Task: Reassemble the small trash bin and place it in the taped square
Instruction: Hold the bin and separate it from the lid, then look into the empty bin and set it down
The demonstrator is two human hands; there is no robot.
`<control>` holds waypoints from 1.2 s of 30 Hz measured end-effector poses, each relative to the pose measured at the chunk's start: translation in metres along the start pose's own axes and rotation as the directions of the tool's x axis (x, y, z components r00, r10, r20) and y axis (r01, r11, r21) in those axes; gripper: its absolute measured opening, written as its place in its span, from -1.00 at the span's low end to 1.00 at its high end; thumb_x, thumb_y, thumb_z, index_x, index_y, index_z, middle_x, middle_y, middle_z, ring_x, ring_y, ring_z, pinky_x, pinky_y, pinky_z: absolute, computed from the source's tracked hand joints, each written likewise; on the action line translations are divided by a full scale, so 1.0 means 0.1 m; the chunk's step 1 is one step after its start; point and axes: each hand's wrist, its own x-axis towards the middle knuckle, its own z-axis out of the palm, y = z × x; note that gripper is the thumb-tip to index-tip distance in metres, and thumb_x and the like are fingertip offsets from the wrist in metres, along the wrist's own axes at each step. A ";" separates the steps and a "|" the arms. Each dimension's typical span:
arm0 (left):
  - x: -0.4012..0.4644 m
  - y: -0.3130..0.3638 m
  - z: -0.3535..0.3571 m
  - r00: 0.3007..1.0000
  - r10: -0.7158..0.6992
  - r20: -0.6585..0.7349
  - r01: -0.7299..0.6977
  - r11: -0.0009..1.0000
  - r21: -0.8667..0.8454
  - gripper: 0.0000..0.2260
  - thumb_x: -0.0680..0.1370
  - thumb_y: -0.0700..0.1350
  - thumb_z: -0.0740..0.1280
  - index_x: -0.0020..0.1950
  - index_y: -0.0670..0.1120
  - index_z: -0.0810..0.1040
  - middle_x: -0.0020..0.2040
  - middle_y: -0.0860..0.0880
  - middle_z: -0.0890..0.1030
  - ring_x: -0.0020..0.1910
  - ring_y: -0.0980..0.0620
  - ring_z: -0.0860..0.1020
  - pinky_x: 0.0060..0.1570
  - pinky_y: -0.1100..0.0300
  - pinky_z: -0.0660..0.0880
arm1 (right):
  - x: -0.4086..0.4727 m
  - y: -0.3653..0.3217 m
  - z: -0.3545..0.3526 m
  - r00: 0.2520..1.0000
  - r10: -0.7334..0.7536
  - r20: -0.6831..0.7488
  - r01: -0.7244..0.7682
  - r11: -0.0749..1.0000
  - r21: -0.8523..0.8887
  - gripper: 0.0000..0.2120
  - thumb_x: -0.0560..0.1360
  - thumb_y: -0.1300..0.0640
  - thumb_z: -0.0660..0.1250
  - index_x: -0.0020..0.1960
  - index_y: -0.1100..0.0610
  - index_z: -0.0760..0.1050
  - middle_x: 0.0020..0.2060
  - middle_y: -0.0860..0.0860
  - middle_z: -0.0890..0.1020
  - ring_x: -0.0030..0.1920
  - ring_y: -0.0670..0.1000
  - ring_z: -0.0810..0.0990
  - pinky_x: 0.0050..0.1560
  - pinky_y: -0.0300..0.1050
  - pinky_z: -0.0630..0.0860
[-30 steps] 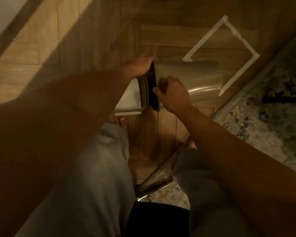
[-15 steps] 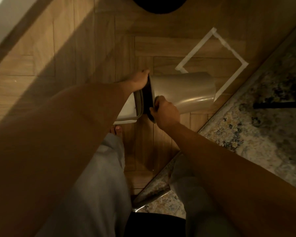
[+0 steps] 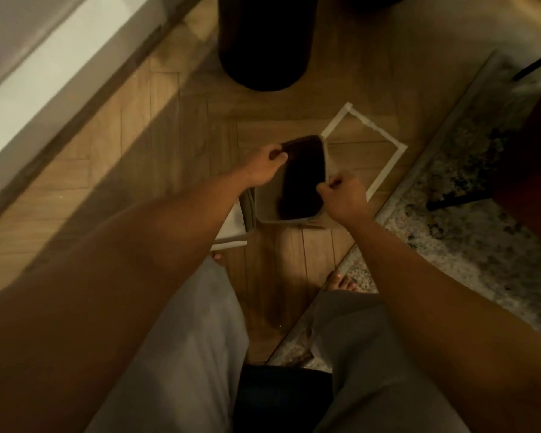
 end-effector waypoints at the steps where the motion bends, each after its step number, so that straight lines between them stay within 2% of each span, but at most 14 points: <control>1: -0.06 0.04 -0.06 1.000 0.012 -0.016 -0.012 1.000 -0.006 -0.57 0.66 0.05 0.22 0.49 -0.08 0.37 0.38 -0.09 0.49 0.32 -0.04 0.46 0.18 0.16 0.39 | 0.00 0.01 -0.09 0.999 0.030 -0.013 -0.029 0.998 0.061 -0.84 0.47 0.09 0.43 -0.25 0.06 0.51 -0.38 -0.06 0.57 -0.40 -0.20 0.54 -0.44 -0.33 0.38; 3: -0.21 0.14 -0.19 0.998 0.027 -0.058 -0.028 0.999 -0.018 -0.55 0.65 0.04 0.25 0.51 -0.07 0.36 0.43 -0.09 0.45 0.37 -0.05 0.43 0.24 0.15 0.39 | -0.06 0.05 -0.25 0.998 0.064 -0.013 -0.061 0.987 0.145 -0.78 0.49 0.10 0.42 -0.30 0.07 0.49 -0.39 -0.03 0.57 -0.46 -0.24 0.53 -0.43 -0.35 0.42; 4: -0.29 0.19 -0.25 0.997 0.027 -0.077 -0.029 0.999 -0.021 -0.54 0.64 0.05 0.25 0.52 -0.05 0.35 0.43 -0.08 0.45 0.37 -0.05 0.44 0.22 0.15 0.40 | -0.11 0.07 -0.31 0.997 0.075 -0.008 -0.072 0.982 0.172 -0.76 0.51 0.10 0.41 -0.31 0.09 0.48 -0.39 0.01 0.58 -0.45 -0.22 0.53 -0.40 -0.27 0.48; 6: -0.44 0.26 -0.35 0.995 0.011 -0.101 -0.012 1.000 -0.008 -0.50 0.62 0.10 0.26 0.54 -0.02 0.32 0.43 -0.06 0.45 0.33 -0.04 0.46 0.22 0.12 0.42 | -0.16 0.07 -0.39 0.995 0.097 0.006 -0.096 0.972 0.214 -0.73 0.53 0.06 0.38 -0.31 0.12 0.50 -0.38 0.07 0.59 -0.35 -0.04 0.63 -0.31 -0.04 0.62; 8: -0.60 0.30 -0.36 0.997 -0.005 -0.076 0.005 1.000 0.012 -0.43 0.60 0.15 0.28 0.56 0.00 0.27 0.45 -0.07 0.44 0.33 -0.07 0.47 0.30 0.01 0.42 | -0.21 0.04 -0.44 0.992 0.122 0.024 -0.123 0.953 0.276 -0.72 0.53 0.04 0.36 -0.31 0.14 0.53 -0.37 0.10 0.62 -0.26 0.11 0.72 -0.28 0.00 0.68; 11: -0.78 0.34 -0.31 0.999 0.019 -0.037 -0.017 0.999 0.038 -0.36 0.57 0.16 0.32 0.59 0.04 0.18 0.43 -0.05 0.46 0.31 -0.08 0.50 0.30 -0.08 0.44 | -0.25 0.03 -0.47 0.989 0.143 0.044 -0.149 0.933 0.328 -0.78 0.53 0.06 0.36 -0.22 0.17 0.55 -0.30 0.11 0.67 -0.16 0.12 0.75 -0.30 -0.09 0.70; 14: -0.85 0.39 -0.26 0.996 0.073 -0.051 -0.071 0.997 0.042 -0.42 0.57 0.10 0.34 0.54 0.04 0.24 0.35 -0.02 0.52 0.23 -0.04 0.55 0.23 -0.04 0.50 | -0.25 0.10 -0.53 0.994 0.108 0.035 -0.114 0.947 0.300 -0.95 0.54 0.17 0.37 -0.03 0.15 0.57 -0.24 0.04 0.67 -0.15 0.07 0.74 -0.12 0.09 0.73; 17: -0.79 0.43 -0.18 0.995 0.097 -0.026 -0.096 0.995 0.033 -0.47 0.58 0.06 0.35 0.51 0.05 0.29 0.32 -0.02 0.53 0.18 -0.01 0.56 0.19 -0.03 0.53 | -0.29 0.16 -0.59 0.995 0.054 0.086 -0.072 0.972 0.223 -0.53 0.53 0.31 0.37 0.42 0.17 0.43 -0.11 -0.07 0.61 0.00 0.05 0.67 0.02 0.03 0.67; 21: -0.61 0.45 0.02 0.989 0.141 0.033 -0.143 0.987 0.076 -0.38 0.55 0.04 0.40 0.56 0.05 0.23 0.36 -0.03 0.51 0.25 0.04 0.50 0.07 0.21 0.46 | -0.35 0.31 -0.60 0.995 -0.037 0.097 0.038 0.999 -0.013 -0.62 0.52 0.34 0.35 0.33 0.26 0.45 0.08 0.20 0.65 0.11 0.21 0.65 0.07 0.12 0.62; 23: -0.53 0.47 0.12 0.978 0.195 0.075 -0.203 0.971 0.129 -0.22 0.49 0.03 0.48 0.60 0.06 0.13 0.44 -0.04 0.43 0.29 0.09 0.41 0.12 0.21 0.37 | -0.35 0.42 -0.61 0.993 -0.027 0.115 0.026 1.000 0.009 -0.46 0.52 0.27 0.44 0.45 0.21 0.37 0.25 0.21 0.60 0.27 0.22 0.59 0.23 0.17 0.56; 25: -0.44 0.47 0.23 0.963 0.232 0.139 -0.257 0.946 0.198 -0.04 0.39 0.03 0.56 0.62 0.04 0.03 0.51 -0.07 0.33 0.41 0.01 0.33 0.25 0.12 0.30 | -0.32 0.54 -0.64 0.991 -0.049 0.127 0.039 0.996 0.077 -0.20 0.46 0.20 0.55 0.57 0.17 0.21 0.39 0.18 0.52 0.39 0.19 0.50 0.35 0.20 0.47; 28: -0.33 0.47 0.38 0.942 0.237 0.238 -0.301 0.910 0.286 0.13 0.29 0.04 0.63 0.63 0.00 -0.06 0.56 -0.10 0.24 0.51 -0.09 0.23 0.40 0.02 0.23 | -0.27 0.72 -0.64 0.991 -0.036 0.128 0.025 0.996 0.086 0.02 0.35 0.16 0.65 0.61 0.18 0.10 0.47 0.14 0.43 0.45 0.16 0.44 0.39 0.16 0.45; 33: -0.22 0.49 0.60 0.920 0.222 0.323 -0.326 0.891 0.316 0.19 0.25 -0.06 0.65 0.63 0.00 -0.11 0.54 -0.10 0.26 0.50 -0.08 0.24 0.41 0.02 0.24 | -0.25 1.00 -0.64 0.982 -0.025 0.186 0.023 1.000 0.014 0.15 0.29 0.13 0.70 0.64 0.17 0.03 0.55 0.15 0.21 0.52 0.17 0.32 0.47 0.10 0.36; 36: -0.19 0.50 0.66 0.915 0.224 0.334 -0.336 0.883 0.328 0.22 0.22 -0.03 0.66 0.63 0.01 -0.14 0.53 -0.11 0.26 0.44 0.02 0.24 0.34 0.09 0.23 | -0.23 1.07 -0.62 0.979 -0.033 0.202 0.032 0.999 0.008 0.21 0.26 0.15 0.71 0.65 0.17 -0.02 0.56 0.13 0.14 0.55 0.16 0.26 0.50 0.07 0.33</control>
